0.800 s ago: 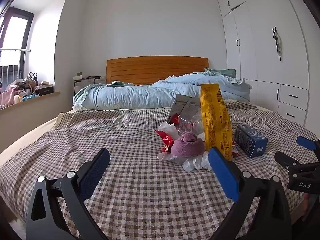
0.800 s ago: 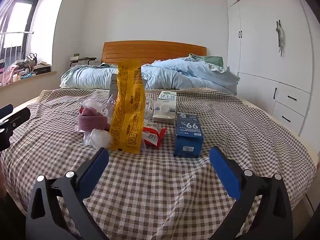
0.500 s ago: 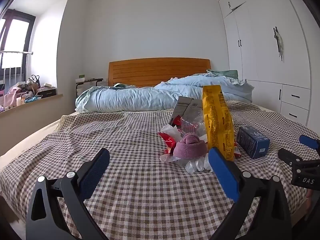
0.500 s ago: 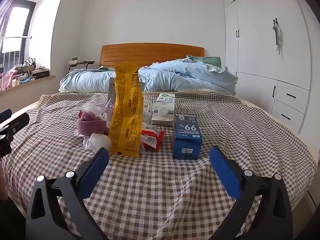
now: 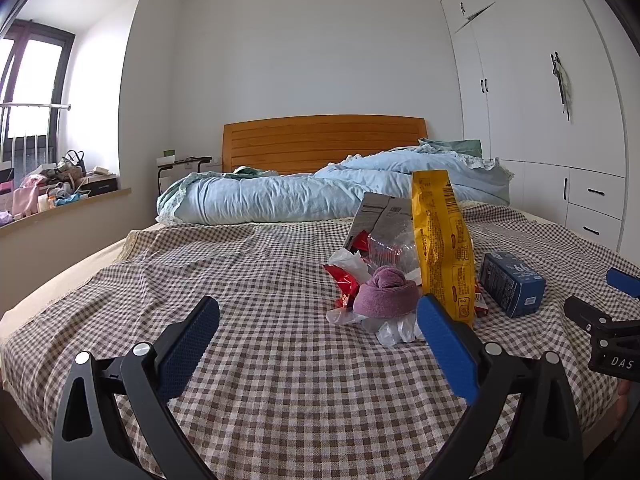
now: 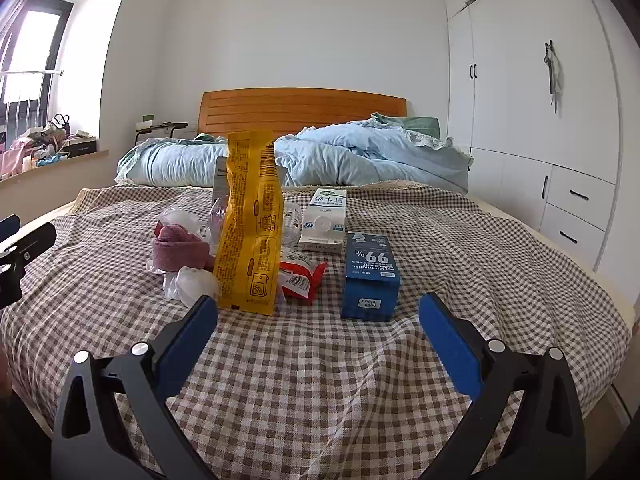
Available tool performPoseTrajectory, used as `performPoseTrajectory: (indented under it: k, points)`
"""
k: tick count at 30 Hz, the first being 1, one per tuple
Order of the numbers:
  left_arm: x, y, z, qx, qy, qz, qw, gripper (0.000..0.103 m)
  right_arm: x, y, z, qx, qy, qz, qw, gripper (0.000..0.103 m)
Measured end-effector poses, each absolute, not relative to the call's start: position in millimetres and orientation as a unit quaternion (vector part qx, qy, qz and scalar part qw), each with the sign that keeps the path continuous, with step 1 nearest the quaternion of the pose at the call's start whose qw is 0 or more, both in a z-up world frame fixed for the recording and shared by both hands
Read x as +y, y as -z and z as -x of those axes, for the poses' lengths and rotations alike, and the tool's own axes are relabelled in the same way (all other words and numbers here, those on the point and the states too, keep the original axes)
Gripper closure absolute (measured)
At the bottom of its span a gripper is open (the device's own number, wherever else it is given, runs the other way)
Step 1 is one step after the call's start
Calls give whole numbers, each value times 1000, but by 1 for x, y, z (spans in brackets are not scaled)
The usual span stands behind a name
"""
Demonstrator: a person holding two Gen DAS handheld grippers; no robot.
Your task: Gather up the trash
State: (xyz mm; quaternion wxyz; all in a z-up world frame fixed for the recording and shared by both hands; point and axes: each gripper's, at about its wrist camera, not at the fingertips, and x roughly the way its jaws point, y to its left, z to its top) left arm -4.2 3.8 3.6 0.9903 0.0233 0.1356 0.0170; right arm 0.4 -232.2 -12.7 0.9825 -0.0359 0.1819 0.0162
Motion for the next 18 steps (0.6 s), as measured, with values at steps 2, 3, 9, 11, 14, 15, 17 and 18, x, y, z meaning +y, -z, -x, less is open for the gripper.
performPoseTrajectory:
  k: [2, 3, 9, 11, 14, 15, 17, 18]
  points:
    - [4, -3, 4, 138, -16, -24, 990, 7, -232, 12, -1, 184, -17, 37, 982, 6]
    - [4, -3, 4, 138, -16, -25, 990, 7, -232, 12, -1, 184, -17, 37, 982, 6]
    - [3, -3, 2, 138, -19, -24, 990, 7, -232, 12, -2, 184, -19, 36, 982, 6]
    - [3, -3, 2, 137, -21, -26, 990, 7, -231, 12, -2, 185, -21, 36, 982, 6]
    - [3, -3, 2, 137, -21, -24, 990, 7, -230, 13, -4, 186, -22, 39, 981, 6]
    - [3, -3, 1, 139, -20, -24, 990, 7, -230, 13, -4, 187, -22, 40, 981, 6]
    - [3, -2, 1, 143, -17, -25, 989, 7, -230, 13, -4, 187, -21, 40, 981, 6]
    - [2, -1, 0, 144, -16, -26, 989, 7, -230, 13, -4, 186, -21, 39, 981, 6]
